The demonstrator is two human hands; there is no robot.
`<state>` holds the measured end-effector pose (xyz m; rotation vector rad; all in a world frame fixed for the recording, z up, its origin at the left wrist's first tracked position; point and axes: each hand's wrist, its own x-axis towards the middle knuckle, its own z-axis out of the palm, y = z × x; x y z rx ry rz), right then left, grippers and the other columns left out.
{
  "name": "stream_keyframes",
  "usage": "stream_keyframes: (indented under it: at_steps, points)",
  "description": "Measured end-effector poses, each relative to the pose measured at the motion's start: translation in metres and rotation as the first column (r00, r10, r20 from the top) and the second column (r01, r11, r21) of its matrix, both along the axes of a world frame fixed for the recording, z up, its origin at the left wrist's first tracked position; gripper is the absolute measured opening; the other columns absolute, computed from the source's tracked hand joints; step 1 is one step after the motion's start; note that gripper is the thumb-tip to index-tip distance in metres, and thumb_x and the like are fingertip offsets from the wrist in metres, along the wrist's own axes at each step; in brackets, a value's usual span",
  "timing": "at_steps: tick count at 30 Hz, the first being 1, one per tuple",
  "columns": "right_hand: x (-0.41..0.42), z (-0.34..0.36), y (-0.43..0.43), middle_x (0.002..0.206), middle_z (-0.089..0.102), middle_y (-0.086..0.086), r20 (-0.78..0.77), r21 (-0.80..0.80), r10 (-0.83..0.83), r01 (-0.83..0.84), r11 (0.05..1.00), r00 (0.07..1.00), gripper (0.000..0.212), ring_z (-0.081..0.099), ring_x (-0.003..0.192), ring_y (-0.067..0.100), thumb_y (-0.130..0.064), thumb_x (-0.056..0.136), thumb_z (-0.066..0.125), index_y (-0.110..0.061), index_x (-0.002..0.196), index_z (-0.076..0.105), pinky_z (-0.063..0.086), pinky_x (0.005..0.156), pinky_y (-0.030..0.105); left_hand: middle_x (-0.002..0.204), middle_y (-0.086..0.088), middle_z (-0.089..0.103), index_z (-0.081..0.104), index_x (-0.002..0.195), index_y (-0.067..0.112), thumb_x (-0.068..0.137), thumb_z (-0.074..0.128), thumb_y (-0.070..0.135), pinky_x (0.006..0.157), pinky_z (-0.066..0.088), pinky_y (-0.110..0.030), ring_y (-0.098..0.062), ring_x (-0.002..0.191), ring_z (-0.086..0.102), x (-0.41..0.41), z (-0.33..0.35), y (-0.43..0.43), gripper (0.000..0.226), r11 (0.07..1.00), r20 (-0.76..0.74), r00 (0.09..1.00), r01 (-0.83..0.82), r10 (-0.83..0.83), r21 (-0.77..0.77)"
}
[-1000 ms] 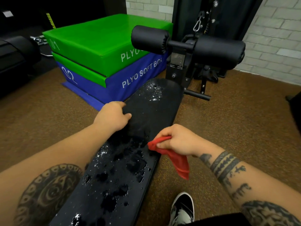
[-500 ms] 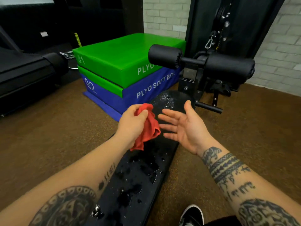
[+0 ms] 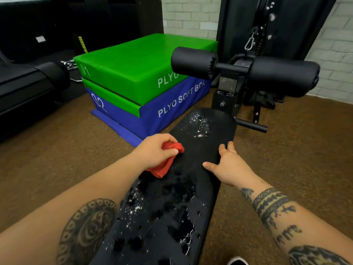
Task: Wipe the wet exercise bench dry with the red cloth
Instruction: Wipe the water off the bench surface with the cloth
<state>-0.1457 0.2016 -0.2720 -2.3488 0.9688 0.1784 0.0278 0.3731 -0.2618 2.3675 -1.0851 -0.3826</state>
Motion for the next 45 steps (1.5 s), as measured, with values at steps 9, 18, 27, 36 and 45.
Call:
stream_keyframes:
  at_steps: [9, 18, 27, 36, 45]
  points:
    - [0.006, 0.007, -0.003, 0.167, -0.009, 0.008, -0.069, -0.072, 0.025, -0.030, 0.997, 0.997, 0.100, 0.023, 0.150, 0.030, -0.057, 0.088, 0.065, -0.013, 0.159, 0.010, 0.028, 0.118, 0.037, 0.086, 0.013, 0.044, 0.054, 0.083, 0.042, 0.080, 0.071, 0.051, 0.088, 0.049, -0.048, -0.023, 0.096, 0.052, 0.018, -0.028, -0.014, 0.019, 0.998, 0.175, 0.983, -0.060, 0.060, -0.003]
    - [0.000, 0.011, -0.003, 0.167, -0.005, 0.012, -0.067, -0.097, 0.060, -0.066, 0.993, 0.996, 0.100, 0.025, 0.149, 0.033, -0.060, 0.088, 0.063, -0.012, 0.159, 0.011, 0.031, 0.116, 0.038, 0.104, -0.008, 0.068, 0.063, 0.101, 0.023, 0.091, 0.059, 0.048, 0.085, 0.046, -0.038, -0.031, 0.102, 0.061, 0.033, -0.016, -0.016, 0.027, 0.833, 0.007, 0.852, -0.510, 0.523, -0.214]
    - [0.003, 0.011, -0.002, 0.167, -0.007, 0.011, -0.075, -0.083, 0.064, -0.070, 0.994, 0.995, 0.099, 0.024, 0.150, 0.032, -0.058, 0.089, 0.062, -0.012, 0.159, 0.011, 0.028, 0.117, 0.037, 0.084, 0.004, 0.049, 0.067, 0.086, 0.035, 0.082, 0.070, 0.052, 0.080, 0.048, -0.037, -0.023, 0.090, 0.055, 0.035, -0.028, -0.022, 0.018, 0.990, 0.185, 0.974, -0.114, 0.128, -0.085]
    - [0.002, 0.013, -0.003, 0.167, -0.007, 0.010, -0.083, -0.089, 0.066, -0.074, 0.993, 0.994, 0.098, 0.023, 0.150, 0.031, -0.059, 0.089, 0.061, -0.013, 0.159, 0.010, 0.029, 0.117, 0.038, 0.106, -0.013, 0.065, 0.065, 0.095, 0.023, 0.087, 0.058, 0.044, 0.085, 0.050, -0.042, -0.039, 0.105, 0.059, 0.068, -0.024, -0.041, 0.023, 0.862, 0.142, 0.852, -0.506, 0.504, -0.027]
    - [0.002, 0.011, -0.003, 0.166, -0.009, 0.011, -0.092, -0.091, 0.079, -0.088, 0.992, 0.993, 0.098, 0.020, 0.151, 0.031, -0.059, 0.090, 0.060, -0.013, 0.159, 0.008, 0.028, 0.117, 0.037, 0.081, -0.001, 0.058, 0.060, 0.072, 0.031, 0.083, 0.068, 0.047, 0.070, 0.042, -0.032, -0.025, 0.085, 0.056, 0.043, -0.026, -0.045, 0.021, 0.955, 0.113, 0.952, -0.270, 0.284, -0.124]
